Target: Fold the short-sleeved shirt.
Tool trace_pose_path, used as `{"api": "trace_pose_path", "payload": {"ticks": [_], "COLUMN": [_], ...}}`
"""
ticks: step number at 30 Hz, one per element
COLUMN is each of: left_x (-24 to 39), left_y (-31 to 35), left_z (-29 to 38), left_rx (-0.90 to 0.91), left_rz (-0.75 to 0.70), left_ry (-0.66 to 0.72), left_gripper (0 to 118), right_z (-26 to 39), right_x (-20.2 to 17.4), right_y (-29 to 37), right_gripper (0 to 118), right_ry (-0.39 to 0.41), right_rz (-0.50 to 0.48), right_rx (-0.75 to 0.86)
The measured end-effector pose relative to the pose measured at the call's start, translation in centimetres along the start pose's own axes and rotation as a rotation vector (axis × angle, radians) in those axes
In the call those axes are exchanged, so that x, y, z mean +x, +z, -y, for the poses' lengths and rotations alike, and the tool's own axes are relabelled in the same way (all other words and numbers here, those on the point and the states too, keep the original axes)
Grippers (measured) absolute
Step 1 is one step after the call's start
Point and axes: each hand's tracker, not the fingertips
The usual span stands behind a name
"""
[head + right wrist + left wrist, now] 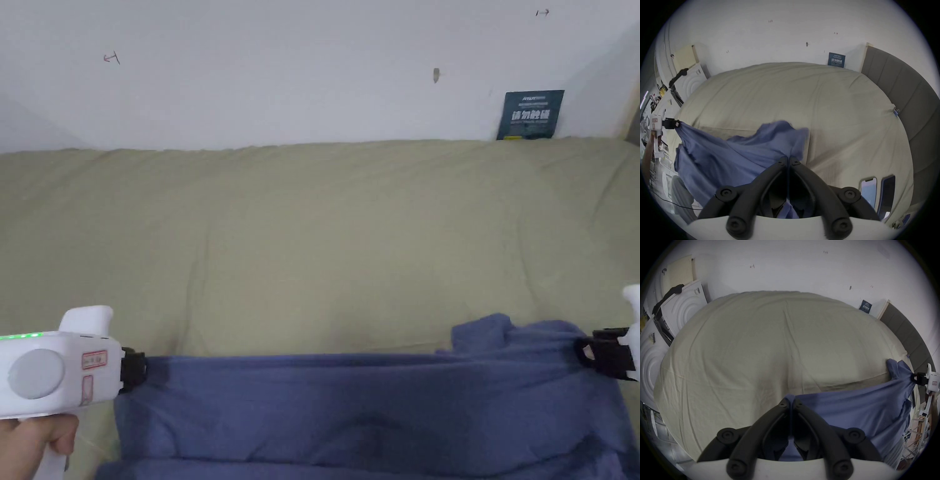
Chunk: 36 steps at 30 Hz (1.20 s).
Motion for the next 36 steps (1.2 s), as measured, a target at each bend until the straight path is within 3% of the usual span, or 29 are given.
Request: {"api": "trace_pose_path", "payload": {"ticks": [4,12,21,30,31,32,33,34,35,36], "left_x": [-0.4,-1.0,-2.3,-2.2,-2.0,-1.7,-1.4,-1.3,-1.4,-1.0], "left_y": [3.5,8.8,8.4,5.8,6.0,6.8,7.0,7.0,7.6,8.9], "left_z": [2.8,10.1,17.7,20.6,20.6,20.4,20.2,20.1,20.0,19.8], "left_rx": [0.034,0.077,0.027,-0.019,-0.016,-0.006,-0.011,-0.052,0.024,0.017], "left_rz": [0.011,0.033,0.051,0.027,0.025,0.012,-0.011,-0.036,-0.036,-0.010], "left_ry": [-0.006,-0.010,0.033,-0.014,-0.024,-0.037,-0.057,-0.060,-0.101,-0.045], "left_gripper": [0,0,0,0,8,40,108,118,112,112], "right_z": [3.5,10.4,17.1,18.9,18.8,18.7,18.7,18.5,18.2,18.0], "right_x": [-1.1,-5.2,-5.2,-4.8,-5.0,-5.1,-4.9,-4.9,-5.0,-5.2], "right_y": [5.4,12.0,11.1,8.0,8.2,8.5,8.7,9.0,9.3,10.4], "right_gripper": [4,4,4,4,6,20,68,103,118,118], "right_ry": [-0.041,-0.045,-0.137,-0.092,-0.093,-0.096,-0.104,-0.115,-0.126,-0.140], "right_rz": [0.022,0.024,0.015,0.027,0.030,0.030,0.067,0.110,0.110,0.120], "right_rx": [0.054,0.091,0.010,-0.094,-0.088,-0.078,-0.065,-0.081,-0.077,-0.007]}}
